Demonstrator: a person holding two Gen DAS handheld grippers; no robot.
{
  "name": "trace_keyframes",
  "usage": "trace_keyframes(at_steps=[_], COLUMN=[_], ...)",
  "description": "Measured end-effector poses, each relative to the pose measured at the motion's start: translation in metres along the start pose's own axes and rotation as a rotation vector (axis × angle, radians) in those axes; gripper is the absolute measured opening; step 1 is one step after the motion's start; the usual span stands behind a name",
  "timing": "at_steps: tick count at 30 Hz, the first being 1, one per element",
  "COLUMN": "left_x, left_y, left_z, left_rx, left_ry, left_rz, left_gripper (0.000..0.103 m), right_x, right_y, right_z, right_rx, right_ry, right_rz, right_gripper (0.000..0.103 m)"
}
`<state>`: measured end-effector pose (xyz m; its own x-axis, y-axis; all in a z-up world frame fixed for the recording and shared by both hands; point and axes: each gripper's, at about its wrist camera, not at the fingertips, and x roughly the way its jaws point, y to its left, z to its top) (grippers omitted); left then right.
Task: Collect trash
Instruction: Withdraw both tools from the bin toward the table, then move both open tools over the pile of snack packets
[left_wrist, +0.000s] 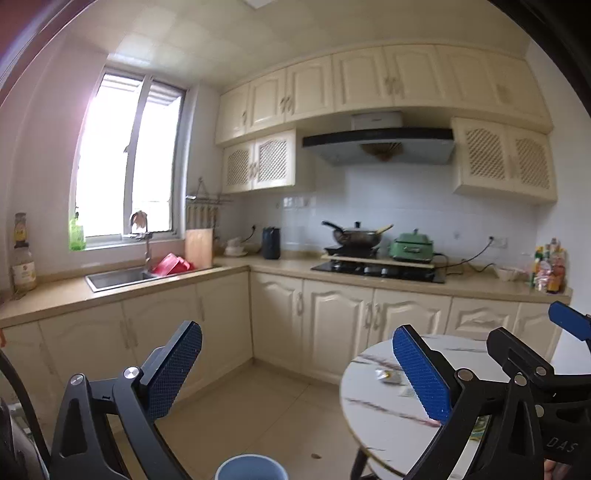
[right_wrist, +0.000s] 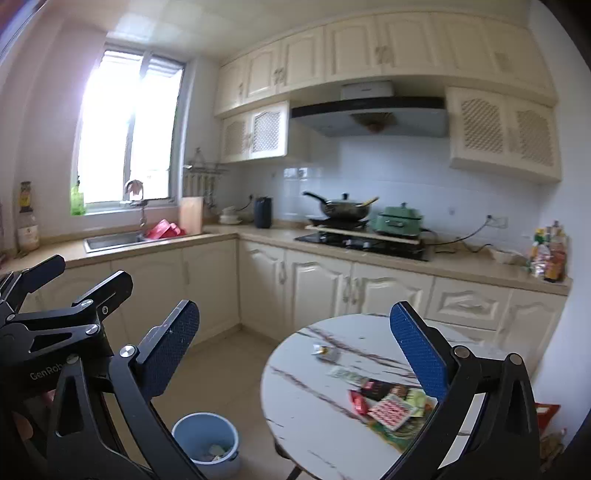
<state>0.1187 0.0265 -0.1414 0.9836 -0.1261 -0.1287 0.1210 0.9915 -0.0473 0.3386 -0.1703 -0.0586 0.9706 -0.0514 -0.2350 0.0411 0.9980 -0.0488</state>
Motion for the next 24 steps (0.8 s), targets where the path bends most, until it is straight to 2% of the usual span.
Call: trace_keyframes(at_steps=[4, 12, 18, 24], left_x=[-0.018, 0.0, 0.044, 0.107], left_y=[-0.009, -0.033, -0.051, -0.071], left_z=[-0.012, -0.014, -0.001, -0.002], left_rx=[0.021, 0.051, 0.085, 0.114], left_ry=[-0.026, -0.021, 0.036, 0.164], left_rz=[-0.021, -0.061, -0.126, -0.173], left_gripper=[0.102, 0.102, 0.102, 0.102], right_x=[-0.015, -0.021, -0.019, -0.001], right_y=[-0.018, -0.052, -0.084, -0.135], right_z=[-0.001, -0.007, -0.019, -0.041], right_rx=[0.012, 0.049, 0.076, 0.131], right_ry=[-0.022, -0.012, 0.02, 0.105], right_rz=[-0.044, -0.096, -0.143, -0.221], right_gripper=[0.103, 0.103, 0.103, 0.103])
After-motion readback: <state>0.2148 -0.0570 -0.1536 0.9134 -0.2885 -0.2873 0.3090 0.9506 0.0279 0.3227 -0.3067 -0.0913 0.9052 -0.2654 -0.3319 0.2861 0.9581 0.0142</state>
